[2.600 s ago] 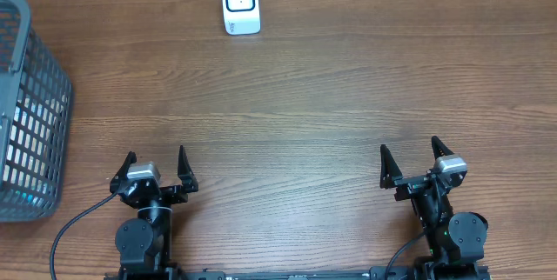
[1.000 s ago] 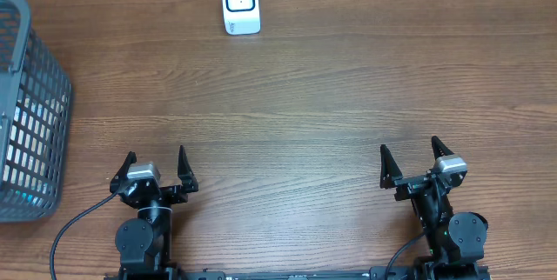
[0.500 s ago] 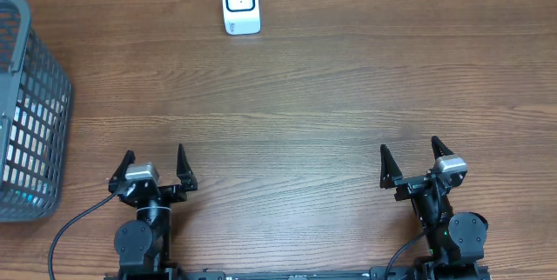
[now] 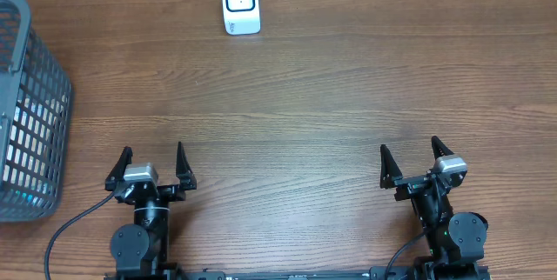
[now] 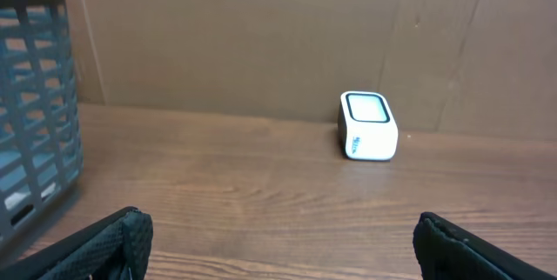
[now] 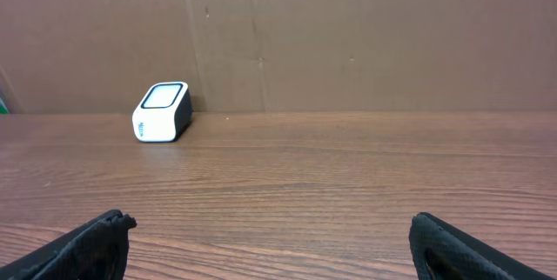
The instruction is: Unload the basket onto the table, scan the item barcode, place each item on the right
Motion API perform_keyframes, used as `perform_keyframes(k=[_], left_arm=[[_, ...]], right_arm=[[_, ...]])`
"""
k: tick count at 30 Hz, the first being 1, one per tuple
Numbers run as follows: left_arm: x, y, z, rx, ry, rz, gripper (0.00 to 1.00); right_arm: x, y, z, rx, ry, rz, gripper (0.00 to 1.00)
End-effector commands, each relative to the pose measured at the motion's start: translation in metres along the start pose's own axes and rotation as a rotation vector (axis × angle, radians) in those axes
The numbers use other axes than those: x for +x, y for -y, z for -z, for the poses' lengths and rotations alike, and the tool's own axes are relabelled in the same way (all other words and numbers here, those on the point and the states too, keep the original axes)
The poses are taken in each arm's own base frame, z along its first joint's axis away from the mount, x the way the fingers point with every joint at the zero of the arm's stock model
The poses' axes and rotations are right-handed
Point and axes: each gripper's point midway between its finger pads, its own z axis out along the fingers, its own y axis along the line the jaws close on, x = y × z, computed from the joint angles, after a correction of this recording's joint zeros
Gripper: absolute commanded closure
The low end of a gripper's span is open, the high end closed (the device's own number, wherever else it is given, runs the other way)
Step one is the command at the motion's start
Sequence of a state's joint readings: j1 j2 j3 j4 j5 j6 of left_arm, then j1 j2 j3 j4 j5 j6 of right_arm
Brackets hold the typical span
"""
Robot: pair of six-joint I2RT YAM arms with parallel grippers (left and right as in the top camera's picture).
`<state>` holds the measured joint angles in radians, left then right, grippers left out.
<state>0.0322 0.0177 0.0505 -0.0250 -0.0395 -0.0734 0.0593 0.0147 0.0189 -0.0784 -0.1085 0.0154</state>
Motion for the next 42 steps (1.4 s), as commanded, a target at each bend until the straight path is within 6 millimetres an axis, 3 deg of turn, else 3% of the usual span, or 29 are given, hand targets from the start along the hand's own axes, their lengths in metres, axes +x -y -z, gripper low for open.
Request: perform_keyframes(k=[1,9,16,24,30,36,39,42], left_arm=[[-0.037,0.006,0.007,0.023,0.038,-0.024,0.00],[-0.096,0.025,-0.001,0.096,-0.039,-0.037,0.01],[-0.155,0.042,-0.032,0.151,-0.281,-0.022,0.00],[-0.190,0.050,-0.069,0.144,-0.647,0.000,0.00],[-0.197,0.064,-0.083,0.208,-0.754,0.032,0.00],[-0.196,0.043,-0.109,0.096,-0.721,0.046,0.00],[-0.199,0.005,-0.111,-0.062,-0.709,0.193,0.00],[-0.199,-0.049,-0.102,-0.247,-0.692,0.352,0.00]], right_arm=[[0.002,0.000,0.000,-0.003,0.005,-0.006,0.00],[0.002,0.000,0.000,-0.003,0.005,-0.006,0.00],[0.002,0.000,0.000,-0.003,0.005,-0.006,0.00],[0.002,0.000,0.000,-0.003,0.005,-0.006,0.00],[0.002,0.000,0.000,-0.003,0.005,-0.006,0.00],[0.002,0.000,0.000,-0.003,0.005,-0.006,0.00],[0.002,0.000,0.000,-0.003,0.005,-0.006,0.00],[0.002,0.000,0.000,-0.003,0.005,-0.006,0.00]])
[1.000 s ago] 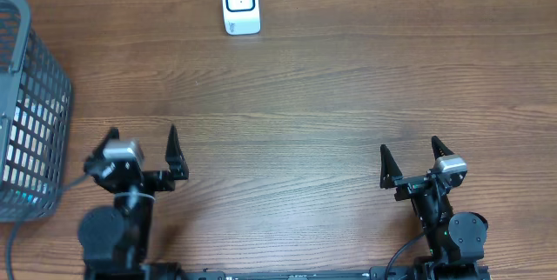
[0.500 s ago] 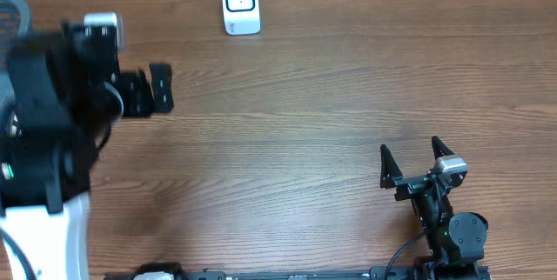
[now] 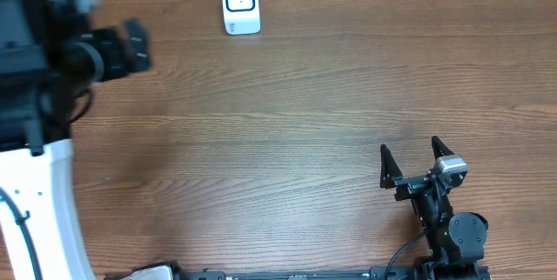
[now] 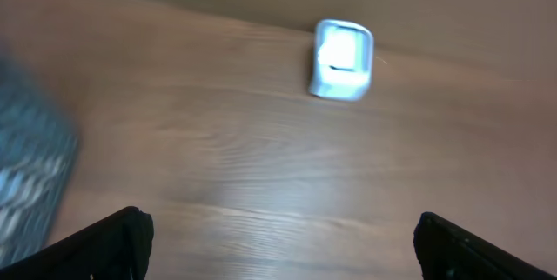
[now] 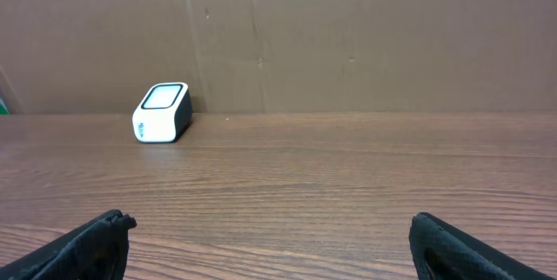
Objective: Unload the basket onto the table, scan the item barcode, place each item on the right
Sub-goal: 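Move the left gripper over the grey basket and reach inside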
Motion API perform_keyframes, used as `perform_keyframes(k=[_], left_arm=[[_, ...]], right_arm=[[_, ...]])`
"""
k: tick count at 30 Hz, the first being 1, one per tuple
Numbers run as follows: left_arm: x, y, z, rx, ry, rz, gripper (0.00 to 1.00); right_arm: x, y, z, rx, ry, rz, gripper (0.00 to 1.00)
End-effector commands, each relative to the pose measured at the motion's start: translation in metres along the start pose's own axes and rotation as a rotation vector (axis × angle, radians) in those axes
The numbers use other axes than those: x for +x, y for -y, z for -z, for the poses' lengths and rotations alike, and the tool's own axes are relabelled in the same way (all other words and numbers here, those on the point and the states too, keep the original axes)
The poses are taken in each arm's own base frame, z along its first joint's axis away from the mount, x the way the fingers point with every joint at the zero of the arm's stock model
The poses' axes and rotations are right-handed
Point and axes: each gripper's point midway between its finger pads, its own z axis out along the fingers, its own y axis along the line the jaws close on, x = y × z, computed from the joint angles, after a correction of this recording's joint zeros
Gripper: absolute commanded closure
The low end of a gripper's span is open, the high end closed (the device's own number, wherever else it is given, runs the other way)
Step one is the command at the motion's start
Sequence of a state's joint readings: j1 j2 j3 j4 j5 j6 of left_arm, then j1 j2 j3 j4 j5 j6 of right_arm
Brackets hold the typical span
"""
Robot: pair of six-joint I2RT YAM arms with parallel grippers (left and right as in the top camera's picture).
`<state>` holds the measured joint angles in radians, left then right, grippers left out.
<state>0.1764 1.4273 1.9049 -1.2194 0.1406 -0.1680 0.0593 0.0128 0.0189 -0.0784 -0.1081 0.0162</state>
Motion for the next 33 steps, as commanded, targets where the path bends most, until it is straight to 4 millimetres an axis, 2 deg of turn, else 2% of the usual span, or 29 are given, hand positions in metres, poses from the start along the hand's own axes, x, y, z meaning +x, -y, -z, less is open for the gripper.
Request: perform_keyframes(k=[1,5,8,10,15,24,29,33], left_arm=[[-0.012,-0.064,0.018,-0.143,0.062,0.277,0.00],[-0.004,-0.149,0.046,-0.326,0.111,0.524,0.00],[0.008,-0.200,0.067,-0.436,0.145,0.658,0.00],[0.017,-0.226,0.075,-0.491,0.150,0.730,0.04],[0.037,-0.270,0.067,-0.573,0.097,0.816,0.04],[0.083,-0.341,0.037,-0.631,-0.076,0.811,0.01],[0.105,-0.369,0.023,-0.639,-0.120,0.825,0.00],[0.120,-0.386,0.002,-0.630,-0.170,0.795,0.00]], right_arm=[[0.002,0.000,0.000,-0.003,0.004,-0.005,0.00],[0.002,0.000,0.000,-0.003,0.004,-0.005,0.00],[0.002,0.000,0.000,-0.003,0.004,-0.005,0.00],[0.002,0.000,0.000,-0.003,0.004,-0.005,0.00],[0.002,0.000,0.000,-0.003,0.004,-0.005,0.00],[0.002,0.000,0.000,-0.003,0.004,-0.005,0.00],[0.002,0.000,0.000,-0.003,0.004,-0.005,0.00],[0.002,0.000,0.000,-0.003,0.004,-0.005,0.00]])
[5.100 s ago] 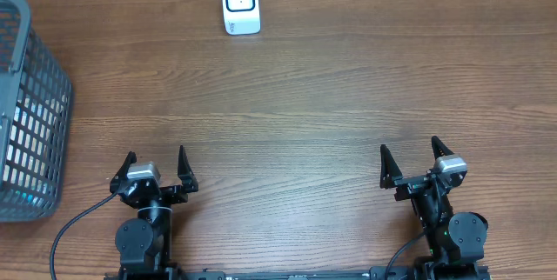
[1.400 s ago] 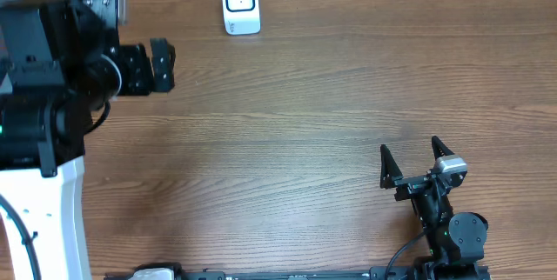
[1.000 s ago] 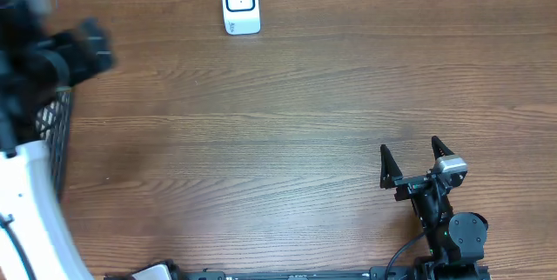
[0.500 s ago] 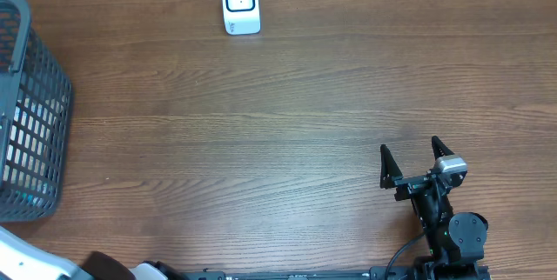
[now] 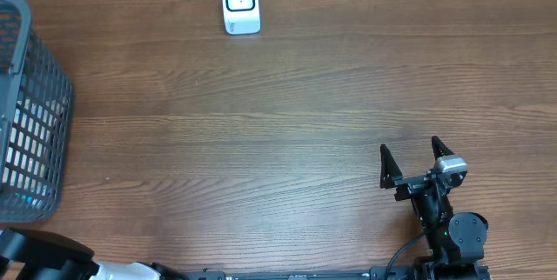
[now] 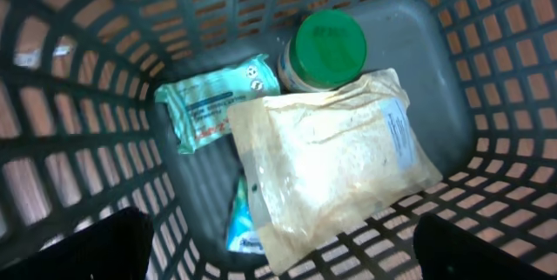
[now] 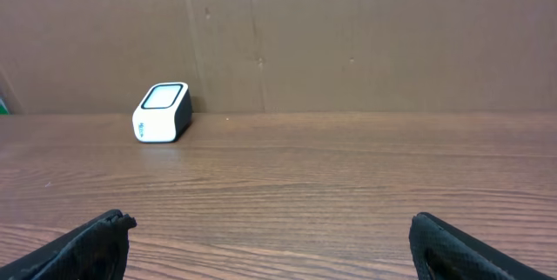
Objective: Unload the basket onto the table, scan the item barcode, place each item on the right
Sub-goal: 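Move the left gripper over the grey basket and reach inside, then grasp the clear plastic bag in the basket with the left gripper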
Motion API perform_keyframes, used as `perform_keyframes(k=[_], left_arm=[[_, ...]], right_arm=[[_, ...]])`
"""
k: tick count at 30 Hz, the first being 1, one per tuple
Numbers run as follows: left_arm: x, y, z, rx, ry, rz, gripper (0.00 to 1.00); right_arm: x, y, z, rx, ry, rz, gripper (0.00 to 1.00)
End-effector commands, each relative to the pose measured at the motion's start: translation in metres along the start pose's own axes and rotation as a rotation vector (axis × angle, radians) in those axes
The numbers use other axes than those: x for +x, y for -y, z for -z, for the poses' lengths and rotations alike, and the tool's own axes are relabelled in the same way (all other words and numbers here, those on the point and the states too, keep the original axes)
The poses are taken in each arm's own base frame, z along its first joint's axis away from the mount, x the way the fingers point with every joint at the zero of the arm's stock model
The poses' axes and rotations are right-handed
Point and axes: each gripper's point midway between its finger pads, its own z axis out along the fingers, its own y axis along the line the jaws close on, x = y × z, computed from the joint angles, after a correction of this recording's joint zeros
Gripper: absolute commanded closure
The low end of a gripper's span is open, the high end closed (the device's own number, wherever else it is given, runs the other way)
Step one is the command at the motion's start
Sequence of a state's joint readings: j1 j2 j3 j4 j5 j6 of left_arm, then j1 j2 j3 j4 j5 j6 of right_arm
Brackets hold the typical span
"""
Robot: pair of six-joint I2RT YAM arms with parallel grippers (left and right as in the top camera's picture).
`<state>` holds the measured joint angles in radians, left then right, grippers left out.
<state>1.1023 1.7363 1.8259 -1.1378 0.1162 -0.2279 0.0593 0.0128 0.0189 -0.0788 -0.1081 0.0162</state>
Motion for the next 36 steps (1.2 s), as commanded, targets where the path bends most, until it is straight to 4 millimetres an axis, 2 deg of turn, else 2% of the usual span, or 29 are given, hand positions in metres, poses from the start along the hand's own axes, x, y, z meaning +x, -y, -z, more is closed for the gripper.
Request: perform_keyframes(k=[1,8,16,23,26,30,36], left_arm=[[0.015,-0.017,-0.038,-0.039,-0.096,-0.056,0.00],[0.024,-0.019,-0.095,-0.040,-0.181,-0.087,0.01],[0.042,-0.020,-0.141,-0.056,-0.270,-0.138,0.05],[0.057,-0.025,-0.180,-0.053,-0.329,-0.126,0.00],[0.056,-0.010,-0.193,0.026,-0.321,-0.117,0.01],[0.049,0.022,-0.198,0.159,-0.280,-0.133,0.01],[0.050,0.052,-0.200,0.203,-0.253,-0.190,0.12]], right_arm=[[0.002,0.000,0.000,-0.003,0.004,-0.005,0.00],[0.002,0.000,0.000,-0.003,0.004,-0.005,0.00],[0.002,0.000,0.000,-0.003,0.004,-0.005,0.00],[0.002,0.000,0.000,-0.003,0.004,-0.005,0.00],[0.002,0.000,0.000,-0.003,0.004,-0.005,0.00],[0.002,0.000,0.000,-0.003,0.004,-0.005,0.00],[0.002,0.000,0.000,-0.003,0.004,-0.005,0.00]])
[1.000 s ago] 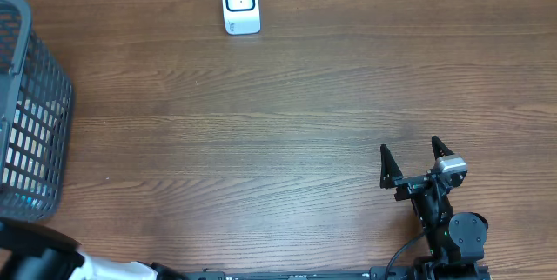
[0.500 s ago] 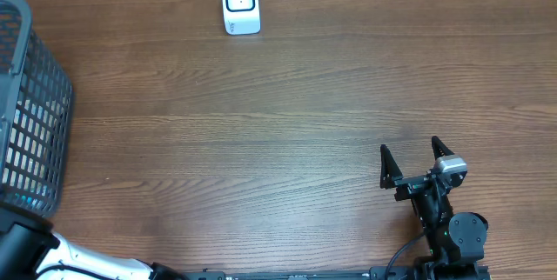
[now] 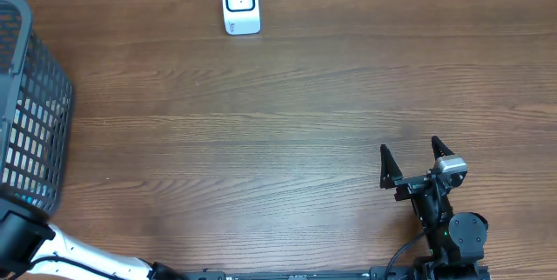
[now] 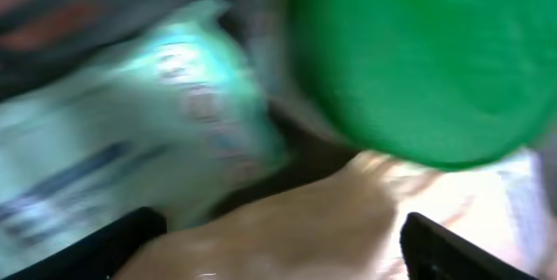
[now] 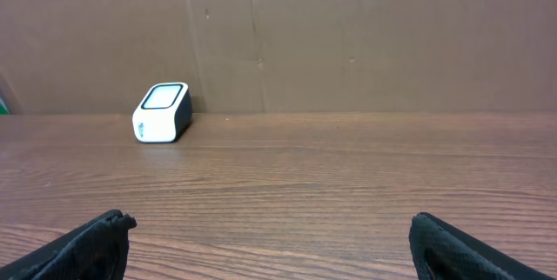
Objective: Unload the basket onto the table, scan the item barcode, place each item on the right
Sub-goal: 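Grasp the clear plastic bag in the basket with the left gripper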
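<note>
In the left wrist view, blurred and very close, a green jar lid (image 4: 409, 54) fills the upper right. A teal packet (image 4: 130, 132) lies to its left and a tan bag (image 4: 348, 228) below it. My left gripper (image 4: 283, 258) is open right over the tan bag, down inside the grey basket (image 3: 35, 115). The white barcode scanner (image 3: 240, 4) stands at the table's far edge, and it shows as well in the right wrist view (image 5: 163, 112). My right gripper (image 3: 421, 160) stands open near the front right, holding nothing.
The basket sits at the table's left edge, partly cut off by the overhead frame. The left arm's white link (image 3: 61, 258) reaches in from the bottom left corner. A brown cardboard wall (image 5: 348, 36) stands behind the scanner.
My left gripper has dropped from above the basket's contents to just over the tan bag and the green-lidded jar. It is still open. The right arm has not moved.
Both grippers rested open at the front of the table. Then the left arm was raised and swung toward the left side. Then it looked down into the basket at a jar, a bag and packets. Now it is close over them.
</note>
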Motion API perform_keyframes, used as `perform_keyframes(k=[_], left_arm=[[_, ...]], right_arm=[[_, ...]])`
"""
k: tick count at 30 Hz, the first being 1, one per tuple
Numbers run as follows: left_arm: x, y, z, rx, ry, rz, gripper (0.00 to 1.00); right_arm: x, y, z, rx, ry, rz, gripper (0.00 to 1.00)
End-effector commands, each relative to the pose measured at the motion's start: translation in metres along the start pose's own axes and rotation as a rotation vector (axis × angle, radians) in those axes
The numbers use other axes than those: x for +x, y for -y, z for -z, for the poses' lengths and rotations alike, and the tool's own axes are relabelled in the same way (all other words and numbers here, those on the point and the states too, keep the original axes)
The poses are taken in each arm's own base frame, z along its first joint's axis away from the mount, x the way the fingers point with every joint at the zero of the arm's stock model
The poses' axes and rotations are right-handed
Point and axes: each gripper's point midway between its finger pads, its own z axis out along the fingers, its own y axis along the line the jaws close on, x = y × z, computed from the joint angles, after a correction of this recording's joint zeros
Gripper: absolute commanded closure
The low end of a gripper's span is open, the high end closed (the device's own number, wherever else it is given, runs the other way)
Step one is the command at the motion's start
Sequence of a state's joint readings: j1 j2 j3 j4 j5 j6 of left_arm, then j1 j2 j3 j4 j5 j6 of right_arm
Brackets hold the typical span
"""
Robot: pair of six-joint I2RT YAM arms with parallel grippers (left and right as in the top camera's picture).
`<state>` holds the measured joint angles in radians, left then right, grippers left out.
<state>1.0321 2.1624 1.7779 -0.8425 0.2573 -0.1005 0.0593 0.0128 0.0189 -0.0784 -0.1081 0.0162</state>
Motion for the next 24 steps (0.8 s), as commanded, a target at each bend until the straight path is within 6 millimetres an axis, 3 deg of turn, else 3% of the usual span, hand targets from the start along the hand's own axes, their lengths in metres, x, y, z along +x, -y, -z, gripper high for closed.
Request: perform_keyframes(k=[1,5,12,14,21,24], left_arm=[[0.010,0.027,-0.017,0.068,-0.038,-0.048,0.13],[0.017,0.040,-0.022,0.054,-0.056,-0.092,0.13],[0.049,0.031,-0.053,-0.076,-0.097,-0.142,0.15],[0.054,0.032,-0.059,-0.073,-0.100,-0.137,0.24],[0.054,0.036,-0.057,-0.065,-0.101,-0.122,0.95],[0.050,0.038,-0.050,-0.066,-0.107,-0.118,0.96]], right_arm=[[0.002,0.000,0.000,-0.003,0.004,-0.005,0.00],[0.002,0.000,0.000,-0.003,0.004,-0.005,0.00],[0.002,0.000,0.000,-0.003,0.004,-0.005,0.00],[0.002,0.000,0.000,-0.003,0.004,-0.005,0.00],[0.002,0.000,0.000,-0.003,0.004,-0.005,0.00],[0.002,0.000,0.000,-0.003,0.004,-0.005,0.00]])
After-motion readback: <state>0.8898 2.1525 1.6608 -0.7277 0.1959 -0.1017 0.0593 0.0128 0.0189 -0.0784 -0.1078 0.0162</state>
